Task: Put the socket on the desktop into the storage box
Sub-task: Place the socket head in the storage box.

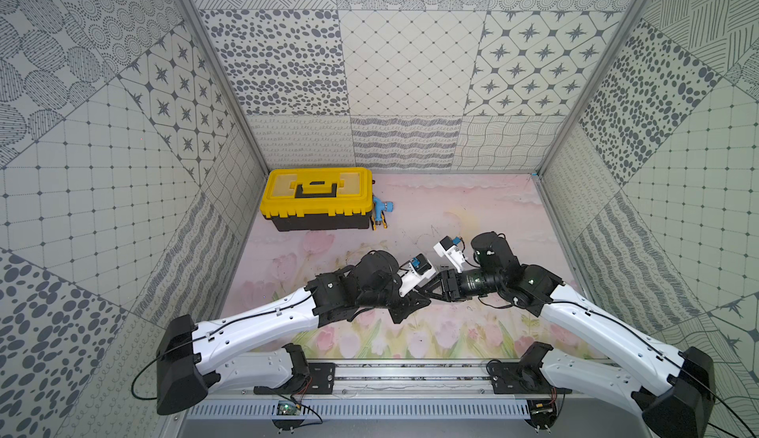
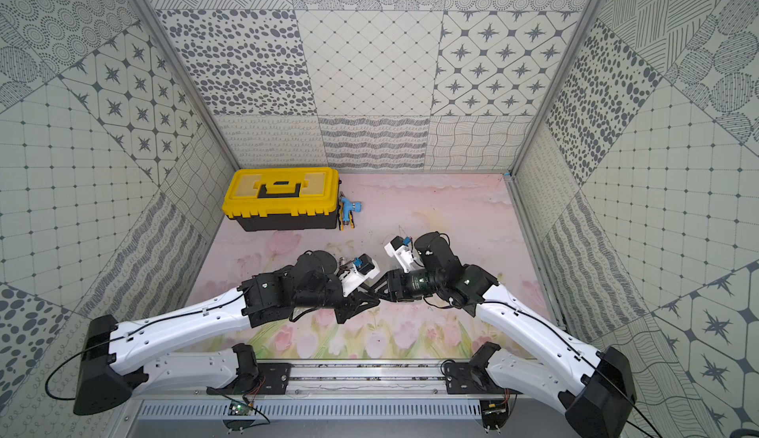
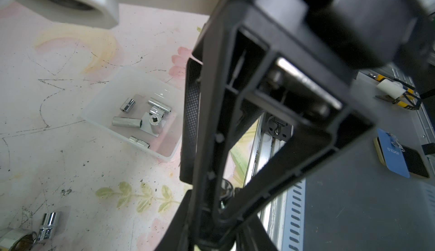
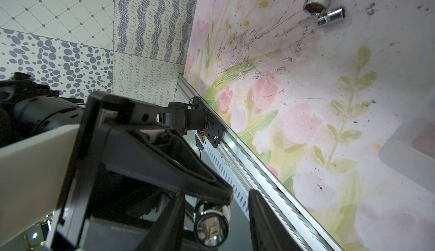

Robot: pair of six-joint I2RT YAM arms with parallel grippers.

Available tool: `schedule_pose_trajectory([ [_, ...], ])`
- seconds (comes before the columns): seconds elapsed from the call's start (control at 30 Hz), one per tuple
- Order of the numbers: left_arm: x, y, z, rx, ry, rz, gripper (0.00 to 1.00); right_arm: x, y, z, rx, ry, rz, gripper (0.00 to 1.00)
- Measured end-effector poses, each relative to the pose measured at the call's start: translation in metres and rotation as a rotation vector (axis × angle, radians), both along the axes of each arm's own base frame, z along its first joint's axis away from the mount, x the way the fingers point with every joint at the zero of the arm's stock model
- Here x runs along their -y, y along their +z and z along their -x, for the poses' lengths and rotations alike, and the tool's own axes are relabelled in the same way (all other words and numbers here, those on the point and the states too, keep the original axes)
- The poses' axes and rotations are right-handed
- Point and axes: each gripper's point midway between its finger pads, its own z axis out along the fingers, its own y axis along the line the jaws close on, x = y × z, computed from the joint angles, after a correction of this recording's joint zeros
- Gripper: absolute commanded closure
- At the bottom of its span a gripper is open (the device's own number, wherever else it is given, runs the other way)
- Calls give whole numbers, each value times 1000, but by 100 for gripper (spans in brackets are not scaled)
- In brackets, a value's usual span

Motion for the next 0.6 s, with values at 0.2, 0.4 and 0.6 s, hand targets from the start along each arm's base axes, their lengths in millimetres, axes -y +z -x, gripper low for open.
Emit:
schedule_pose_trajectory([
  [0.2, -1, -2, 0, 14, -6, -9, 100, 0, -3, 2, -10, -4, -17, 66],
  [0.4, -3, -6, -4, 30, 5, -30, 100, -3, -4, 0, -21, -12, -48, 83],
  [0.6, -2, -14, -9, 43, 18, -60, 100, -2, -10, -5, -22, -39, -39, 96],
])
